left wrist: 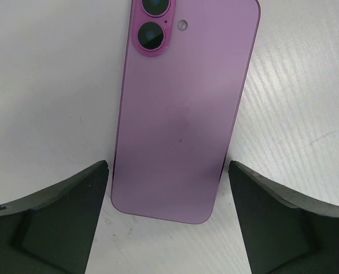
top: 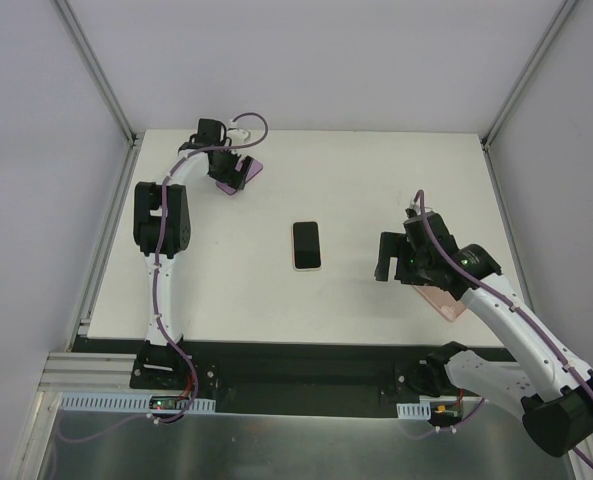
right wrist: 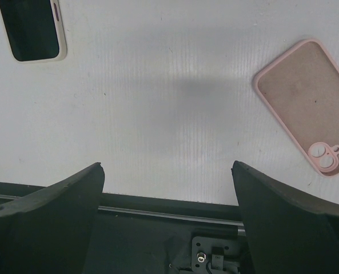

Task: Put the phone into the phone case

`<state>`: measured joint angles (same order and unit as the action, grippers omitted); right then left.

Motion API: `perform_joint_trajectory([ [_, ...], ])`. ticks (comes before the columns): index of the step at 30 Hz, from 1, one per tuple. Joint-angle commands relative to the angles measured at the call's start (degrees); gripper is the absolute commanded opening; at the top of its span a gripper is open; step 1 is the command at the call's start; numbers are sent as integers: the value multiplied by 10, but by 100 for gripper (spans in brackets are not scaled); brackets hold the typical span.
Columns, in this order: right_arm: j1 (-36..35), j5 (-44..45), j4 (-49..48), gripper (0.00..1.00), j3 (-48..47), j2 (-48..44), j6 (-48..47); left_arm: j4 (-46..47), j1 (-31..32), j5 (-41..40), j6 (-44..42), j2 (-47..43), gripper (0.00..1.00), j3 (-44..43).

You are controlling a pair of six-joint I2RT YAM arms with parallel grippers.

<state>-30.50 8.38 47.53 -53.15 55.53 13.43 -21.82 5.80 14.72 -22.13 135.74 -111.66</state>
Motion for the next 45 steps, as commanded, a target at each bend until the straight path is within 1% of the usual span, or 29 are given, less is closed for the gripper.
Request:
perform_joint_trajectory([
  [1,4,9,12,96,-27,-6,-6,-23,-1,-14,-15,-9,82,10],
  [2,3,10,12,96,-27,-8,-4,-23,0,-21,-13,-12,79,12],
  [3,4,9,11,96,-27,-9,-2,-23,-1,-28,-12,-17,72,15],
  [6,4,9,12,96,-24,-16,6,-22,-1,-29,-11,-39,66,40],
  [7,4,9,10,96,-20,-22,12,-23,-1,-25,-7,-45,62,53],
  [10,4,3,2,96,-8,-33,19,-23,-1,-24,18,-73,54,83],
  [12,4,2,0,96,0,-38,22,-23,1,-21,41,-97,53,100],
  [17,4,15,-1,96,4,-52,20,-23,8,-55,63,-152,51,176],
  [21,4,29,-9,96,21,-64,26,-23,12,-65,101,-221,49,248],
  [22,5,30,-12,96,24,-65,26,-22,18,-69,109,-232,48,279],
  [27,7,53,-19,96,40,-53,34,-23,40,-80,161,-310,44,377],
  [28,8,59,-21,96,39,-45,34,-23,44,-83,168,-321,44,410],
  [30,8,82,-23,96,36,-34,33,-23,53,-94,189,-350,44,458],
  [34,17,128,-15,96,15,18,52,-23,65,-111,221,-398,42,523],
  [36,24,153,-13,96,-1,40,61,-23,71,-103,262,-423,43,547],
  [39,37,182,-16,96,-21,82,58,-22,71,-112,285,-456,45,578],
  [42,60,191,-17,98,-38,131,52,-23,72,-108,303,-478,48,583],
  [44,88,176,-21,99,-41,165,57,-23,72,-96,307,-487,51,584],
  [45,98,169,-30,97,-40,176,65,-23,72,-98,312,-499,54,585],
])
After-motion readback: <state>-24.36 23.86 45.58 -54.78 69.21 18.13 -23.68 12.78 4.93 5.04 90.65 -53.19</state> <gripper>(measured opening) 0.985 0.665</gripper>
